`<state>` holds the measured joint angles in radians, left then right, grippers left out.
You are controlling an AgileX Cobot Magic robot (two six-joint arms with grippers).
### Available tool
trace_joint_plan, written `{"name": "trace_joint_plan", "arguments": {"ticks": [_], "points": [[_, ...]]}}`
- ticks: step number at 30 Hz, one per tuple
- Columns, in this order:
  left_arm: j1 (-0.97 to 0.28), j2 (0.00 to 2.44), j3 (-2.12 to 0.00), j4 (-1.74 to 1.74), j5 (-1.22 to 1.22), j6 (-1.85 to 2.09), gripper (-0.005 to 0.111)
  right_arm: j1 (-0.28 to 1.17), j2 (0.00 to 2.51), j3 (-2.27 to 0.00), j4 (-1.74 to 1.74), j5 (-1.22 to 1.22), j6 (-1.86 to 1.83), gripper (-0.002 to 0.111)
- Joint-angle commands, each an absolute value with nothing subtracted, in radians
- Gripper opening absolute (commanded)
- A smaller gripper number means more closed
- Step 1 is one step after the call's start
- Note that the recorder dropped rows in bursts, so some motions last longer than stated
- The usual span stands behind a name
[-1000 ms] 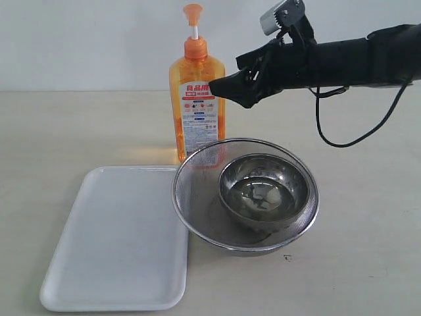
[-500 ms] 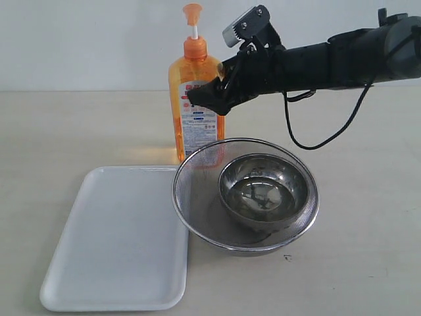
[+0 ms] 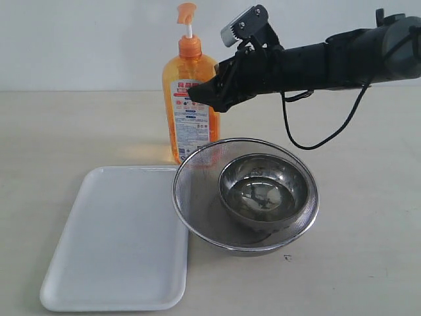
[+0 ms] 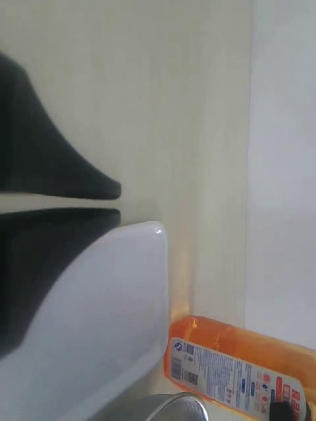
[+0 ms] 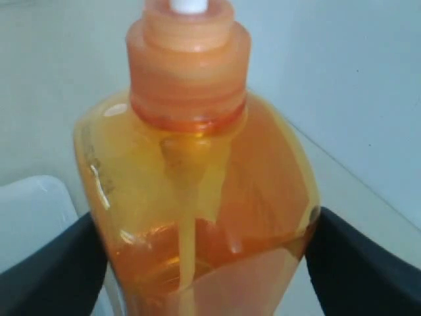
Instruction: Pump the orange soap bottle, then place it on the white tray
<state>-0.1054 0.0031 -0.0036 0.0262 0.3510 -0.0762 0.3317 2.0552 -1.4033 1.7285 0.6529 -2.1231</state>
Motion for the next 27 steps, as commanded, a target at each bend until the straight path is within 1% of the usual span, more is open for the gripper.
{"name": "trace_joint_plan", "arguments": {"ticks": [1,2,4,5,12,18,22,27], "points": [[-0.102,0.0,0.0,0.018,0.348,-0.078,0.005,0.337,2.057,-1.41,1.742,0.627,-2.128,0.032],[-0.102,0.0,0.0,0.018,0.348,-0.078,0.005,0.337,2.057,-1.41,1.742,0.616,-2.128,0.024],[-0.102,0.0,0.0,0.018,0.348,-0.078,0.005,0.337,2.057,-1.41,1.742,0.599,-2.128,0.004],[-0.102,0.0,0.0,0.018,0.348,-0.078,0.005,0.337,2.057,-1.41,1.742,0.595,-2.128,0.0],[-0.102,0.0,0.0,0.018,0.348,-0.078,0.005,0.337,2.045,-1.412,1.744,0.486,-2.128,0.0],[-0.102,0.0,0.0,0.018,0.348,-0.078,0.005,0.337,1.984,-1.408,1.744,0.427,-2.122,0.0],[-0.102,0.0,0.0,0.018,0.348,-0.078,0.005,0.335,1.958,-1.408,1.72,0.376,-2.075,0.0],[-0.102,0.0,0.0,0.018,0.348,-0.078,0.005,0.323,1.953,-1.408,1.653,0.369,-1.982,0.0]]}}
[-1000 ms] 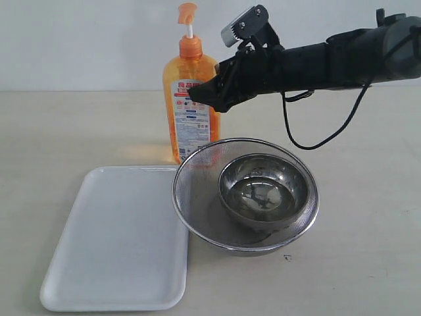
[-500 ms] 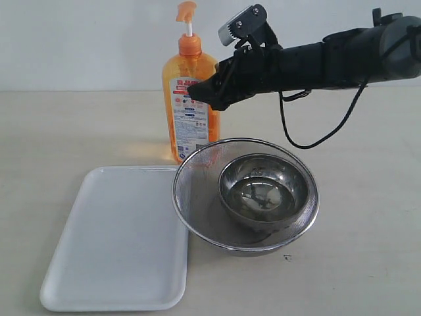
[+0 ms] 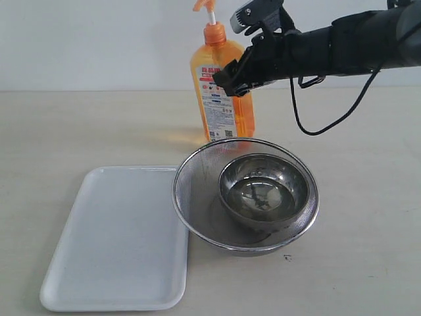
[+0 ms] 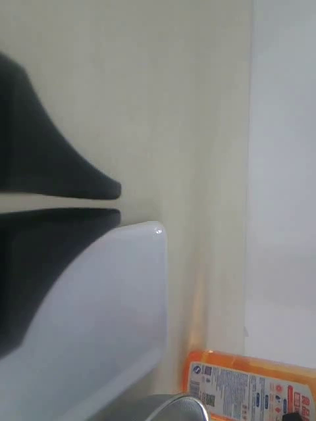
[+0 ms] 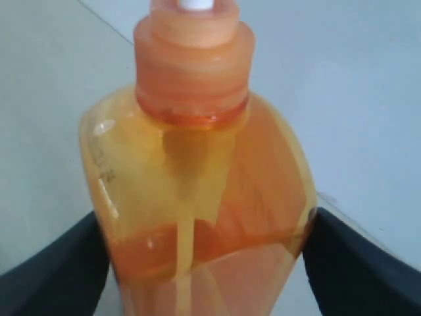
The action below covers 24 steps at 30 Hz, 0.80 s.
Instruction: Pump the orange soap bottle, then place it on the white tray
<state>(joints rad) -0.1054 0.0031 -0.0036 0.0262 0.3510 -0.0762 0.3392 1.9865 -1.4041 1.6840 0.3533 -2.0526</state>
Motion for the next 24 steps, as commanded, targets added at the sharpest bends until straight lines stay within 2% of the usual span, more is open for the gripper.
{"name": "trace_joint_plan", "arguments": {"ticks": [1,6,24], "points": [[-0.102,0.0,0.0,0.018,0.348,-0.078,0.005,0.316,1.953,-1.408,1.653,0.376,-1.961,0.0],[-0.102,0.0,0.0,0.018,0.348,-0.078,0.005,0.262,1.947,-1.376,1.689,0.466,-1.937,0.0],[-0.102,0.0,0.0,0.018,0.348,-0.078,0.005,0.241,1.724,-1.147,1.744,0.341,-2.094,0.0]]}}
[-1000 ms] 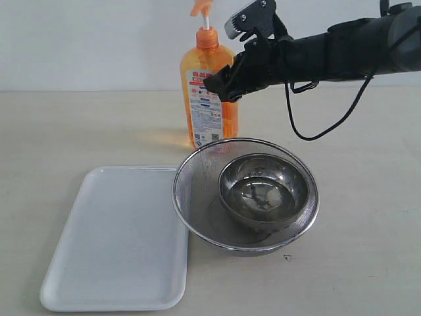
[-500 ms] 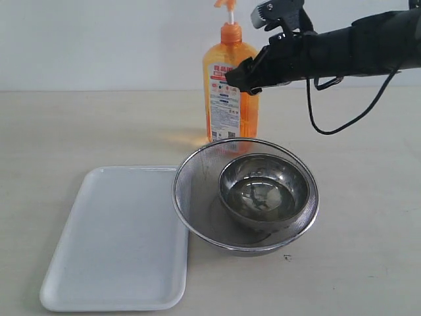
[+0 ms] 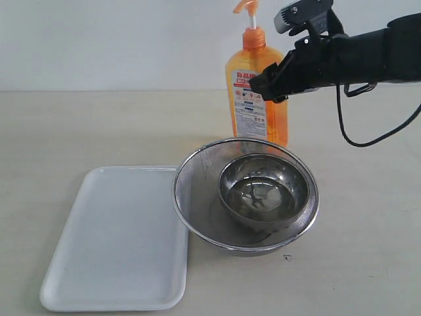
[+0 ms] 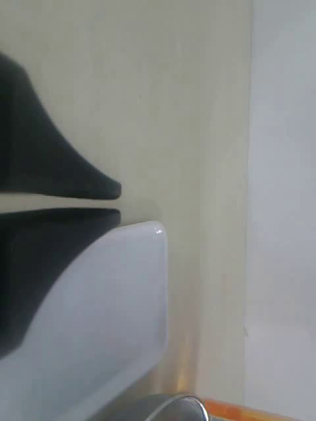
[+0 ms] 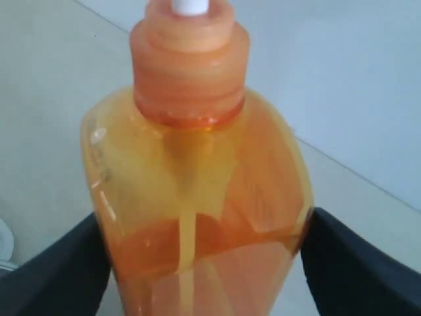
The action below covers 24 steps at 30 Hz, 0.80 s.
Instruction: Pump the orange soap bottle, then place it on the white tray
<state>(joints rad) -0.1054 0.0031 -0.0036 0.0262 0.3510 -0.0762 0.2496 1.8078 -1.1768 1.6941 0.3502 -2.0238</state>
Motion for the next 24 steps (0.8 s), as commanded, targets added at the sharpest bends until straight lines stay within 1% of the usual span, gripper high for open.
{"name": "trace_joint_plan", "arguments": {"ticks": [1,12,19,24], "points": [[-0.102,0.0,0.0,0.018,0.348,-0.078,0.005,0.239,1.709,-1.136,1.744,0.339,-2.103,0.0],[-0.102,0.0,0.0,0.018,0.346,-0.078,0.005,0.237,1.555,-1.044,1.744,0.262,-2.083,0.0],[-0.102,0.0,0.0,0.018,0.346,-0.078,0.005,0.142,1.415,-0.934,1.744,0.345,-2.052,0.0],[-0.102,0.0,0.0,0.018,0.346,-0.078,0.005,0.137,1.398,-0.907,1.744,0.338,-2.059,0.0]]}}
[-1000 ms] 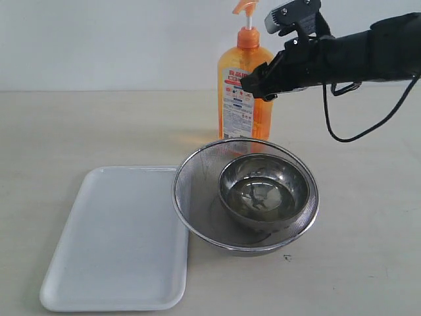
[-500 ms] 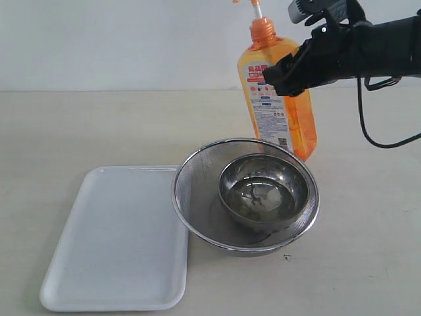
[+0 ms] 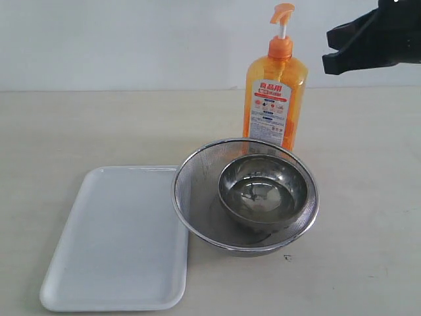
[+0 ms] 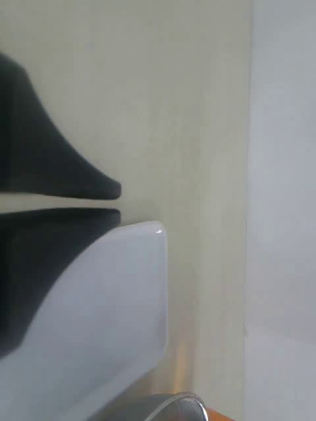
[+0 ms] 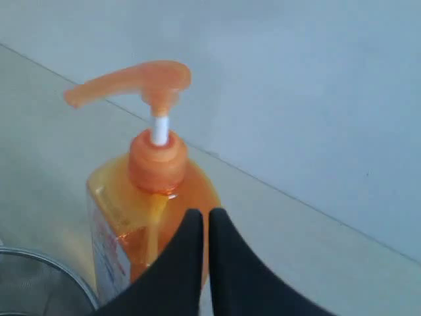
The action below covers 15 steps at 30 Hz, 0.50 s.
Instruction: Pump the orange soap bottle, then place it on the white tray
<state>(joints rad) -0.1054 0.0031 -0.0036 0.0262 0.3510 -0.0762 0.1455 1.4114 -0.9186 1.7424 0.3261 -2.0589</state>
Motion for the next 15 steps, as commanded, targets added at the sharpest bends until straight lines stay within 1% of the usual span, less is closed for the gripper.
{"name": "trace_joint_plan", "arguments": {"ticks": [1,7,9,10,11,12,13,15], "points": [[-0.102,0.0,0.0,0.018,0.346,-0.078,0.005,0.137,1.398,-0.907,1.744,0.338,-2.066,0.0],[-0.102,0.0,0.0,0.018,0.343,-0.078,0.005,0.137,1.425,-0.907,1.744,0.373,-2.071,0.0],[-0.102,0.0,0.0,0.018,0.343,-0.078,0.005,0.137,1.438,-0.907,1.744,0.39,-2.059,0.004],[-0.102,0.0,0.0,0.018,0.343,-0.078,0.005,0.137,1.446,-0.907,1.744,0.4,-2.055,0.01],[-0.102,0.0,0.0,0.018,0.343,-0.078,0.005,0.137,1.458,-0.907,1.744,0.41,-2.059,0.019],[-0.102,0.0,0.0,0.018,0.343,-0.078,0.005,0.137,1.469,-0.907,1.744,0.413,-2.059,0.03],[-0.102,0.0,0.0,0.018,0.343,-0.078,0.005,0.137,1.48,-0.907,1.744,0.415,-2.059,0.044],[-0.102,0.0,0.0,0.018,0.343,-0.078,0.005,0.137,1.511,-0.907,1.744,0.425,-2.05,0.076]]}}
